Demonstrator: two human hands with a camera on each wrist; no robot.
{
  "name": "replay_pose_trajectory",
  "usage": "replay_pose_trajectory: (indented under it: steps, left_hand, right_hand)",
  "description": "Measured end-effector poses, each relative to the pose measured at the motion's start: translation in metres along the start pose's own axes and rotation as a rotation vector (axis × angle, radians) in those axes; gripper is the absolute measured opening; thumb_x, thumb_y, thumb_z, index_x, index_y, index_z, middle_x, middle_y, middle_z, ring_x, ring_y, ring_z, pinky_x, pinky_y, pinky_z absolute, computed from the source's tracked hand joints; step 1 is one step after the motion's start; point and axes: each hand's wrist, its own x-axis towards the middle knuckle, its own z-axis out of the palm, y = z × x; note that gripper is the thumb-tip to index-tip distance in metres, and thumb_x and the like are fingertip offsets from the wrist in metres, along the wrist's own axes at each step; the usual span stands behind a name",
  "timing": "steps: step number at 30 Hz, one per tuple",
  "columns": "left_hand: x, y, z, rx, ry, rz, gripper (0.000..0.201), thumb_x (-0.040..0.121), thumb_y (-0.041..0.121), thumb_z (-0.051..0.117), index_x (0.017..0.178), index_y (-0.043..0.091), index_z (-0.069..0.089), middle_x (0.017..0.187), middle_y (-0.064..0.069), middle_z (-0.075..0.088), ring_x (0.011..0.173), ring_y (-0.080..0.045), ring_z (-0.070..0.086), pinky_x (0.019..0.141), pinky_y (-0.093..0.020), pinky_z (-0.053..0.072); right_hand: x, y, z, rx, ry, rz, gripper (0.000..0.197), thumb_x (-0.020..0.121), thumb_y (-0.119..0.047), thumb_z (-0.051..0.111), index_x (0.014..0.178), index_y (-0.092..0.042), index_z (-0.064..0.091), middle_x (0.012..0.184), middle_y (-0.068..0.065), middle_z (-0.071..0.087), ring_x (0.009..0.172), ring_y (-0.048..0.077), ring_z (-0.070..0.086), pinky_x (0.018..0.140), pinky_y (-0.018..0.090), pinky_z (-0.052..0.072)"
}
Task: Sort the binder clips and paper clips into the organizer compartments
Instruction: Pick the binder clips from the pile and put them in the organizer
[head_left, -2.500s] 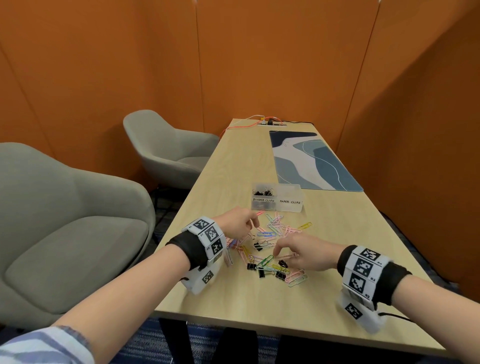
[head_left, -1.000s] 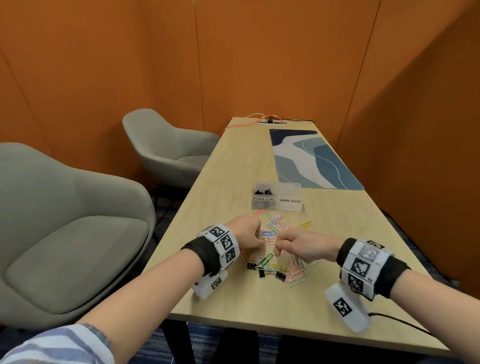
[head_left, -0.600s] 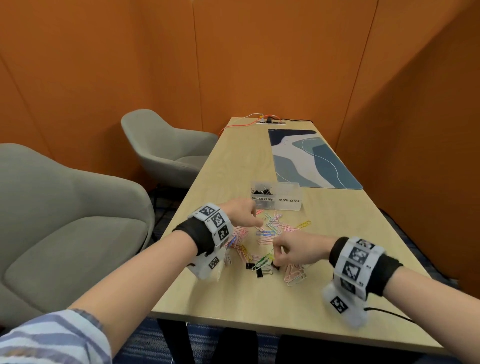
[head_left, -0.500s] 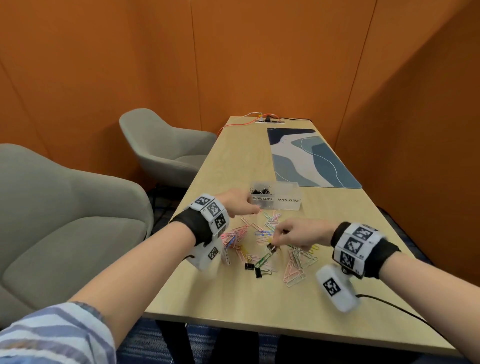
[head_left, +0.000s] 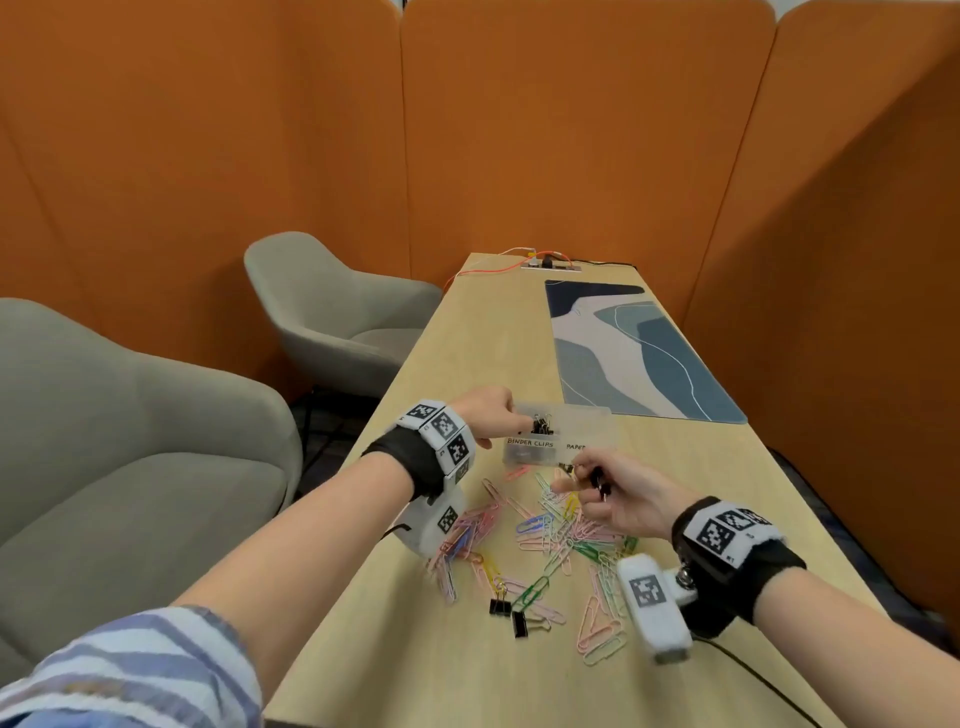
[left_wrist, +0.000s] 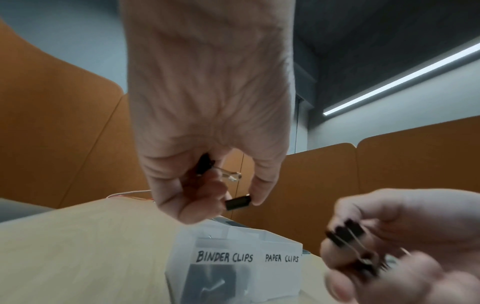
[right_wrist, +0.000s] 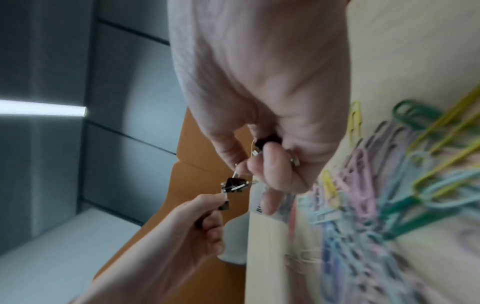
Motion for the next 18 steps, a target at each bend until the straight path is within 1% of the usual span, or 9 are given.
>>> replay_pose_trajectory:
  steps: [2, 3, 6, 8, 10, 11, 14, 15, 18]
  left_hand:
    - [0.011, 0.009, 0.001, -0.05, 0.018, -0.048, 0.028, 0.088, 0.034, 0.057, 0.076, 0.009, 0.054, 0.07, -0.003, 0.049, 0.063, -0.018, 0.052, 0.066, -0.03, 0.052]
    - [0.017, 0.012, 0.001, -0.066, 0.024, -0.069, 0.03, 0.087, 0.035, 0.057, 0.08, 0.006, 0.059, 0.071, -0.006, 0.054, 0.065, -0.02, 0.057, 0.069, -0.031, 0.052]
    - [0.032, 0.019, 0.002, -0.052, 0.045, -0.127, 0.045, 0.089, 0.032, 0.056, 0.116, -0.003, 0.06, 0.112, -0.019, 0.067, 0.106, -0.031, 0.065, 0.075, -0.033, 0.05]
    - [0.041, 0.023, 0.003, -0.033, 0.05, -0.149, 0.042, 0.09, 0.029, 0.055, 0.118, -0.002, 0.059, 0.115, -0.018, 0.067, 0.101, -0.029, 0.065, 0.074, -0.034, 0.052]
    - [0.048, 0.026, 0.002, -0.046, 0.055, -0.163, 0.039, 0.091, 0.026, 0.056, 0.116, -0.003, 0.061, 0.091, -0.013, 0.066, 0.081, -0.023, 0.057, 0.058, -0.028, 0.045]
    - [0.052, 0.025, 0.002, -0.077, 0.058, -0.175, 0.037, 0.091, 0.025, 0.056, 0.115, -0.003, 0.062, 0.085, -0.011, 0.064, 0.075, -0.022, 0.056, 0.056, -0.026, 0.044]
    - [0.059, 0.023, -0.001, -0.187, 0.035, -0.206, 0.023, 0.092, 0.019, 0.056, 0.102, -0.001, 0.063, 0.09, -0.016, 0.068, 0.081, -0.025, 0.065, 0.076, -0.033, 0.054]
    - [0.06, 0.021, -0.002, -0.206, 0.023, -0.221, 0.017, 0.093, 0.015, 0.053, 0.09, 0.0, 0.061, 0.086, -0.015, 0.068, 0.081, -0.026, 0.067, 0.075, -0.032, 0.055]
    - [0.063, 0.015, -0.004, -0.299, -0.013, -0.232, 0.025, 0.095, 0.007, 0.043, 0.073, 0.001, 0.055, 0.103, -0.019, 0.071, 0.1, -0.031, 0.07, 0.093, -0.04, 0.055]
  right_hand:
    - [0.009, -0.015, 0.005, 0.106, 0.006, -0.046, 0.035, 0.09, -0.009, 0.047, 0.057, -0.012, 0.037, 0.077, 0.017, 0.06, 0.032, 0.007, 0.035, 0.029, 0.015, 0.026]
    - [0.015, -0.024, 0.007, 0.134, 0.027, -0.08, 0.037, 0.091, -0.01, 0.046, 0.056, -0.013, 0.035, 0.076, 0.017, 0.058, 0.031, 0.007, 0.036, 0.029, 0.014, 0.026]
    - [0.034, -0.052, 0.016, 0.1, 0.103, -0.174, 0.033, 0.091, -0.01, 0.045, 0.06, -0.014, 0.033, 0.071, 0.016, 0.052, 0.029, 0.008, 0.036, 0.029, 0.014, 0.027]
    - [0.048, -0.066, 0.021, 0.017, 0.177, -0.207, 0.025, 0.09, -0.01, 0.045, 0.067, -0.012, 0.037, 0.069, 0.016, 0.049, 0.029, 0.01, 0.037, 0.03, 0.013, 0.028]
    - [0.061, -0.076, 0.025, -0.096, 0.253, -0.204, 0.02, 0.091, -0.01, 0.044, 0.071, -0.008, 0.04, 0.066, 0.015, 0.048, 0.032, 0.012, 0.039, 0.03, 0.015, 0.03]
    - [0.066, -0.08, 0.028, -0.149, 0.275, -0.195, 0.019, 0.091, -0.009, 0.043, 0.072, -0.007, 0.042, 0.066, 0.014, 0.047, 0.033, 0.013, 0.039, 0.03, 0.015, 0.03]
    - [0.079, -0.087, 0.035, -0.283, 0.3, -0.153, 0.02, 0.093, -0.01, 0.039, 0.073, -0.008, 0.043, 0.066, 0.006, 0.044, 0.042, 0.014, 0.041, 0.035, 0.018, 0.029]
    - [0.082, -0.088, 0.038, -0.331, 0.301, -0.136, 0.019, 0.093, -0.011, 0.04, 0.075, -0.008, 0.043, 0.068, 0.005, 0.044, 0.045, 0.016, 0.041, 0.037, 0.019, 0.031]
    - [0.087, -0.086, 0.045, -0.428, 0.289, -0.084, 0.019, 0.093, -0.015, 0.046, 0.076, -0.006, 0.046, 0.074, 0.008, 0.046, 0.05, 0.018, 0.044, 0.041, 0.025, 0.038]
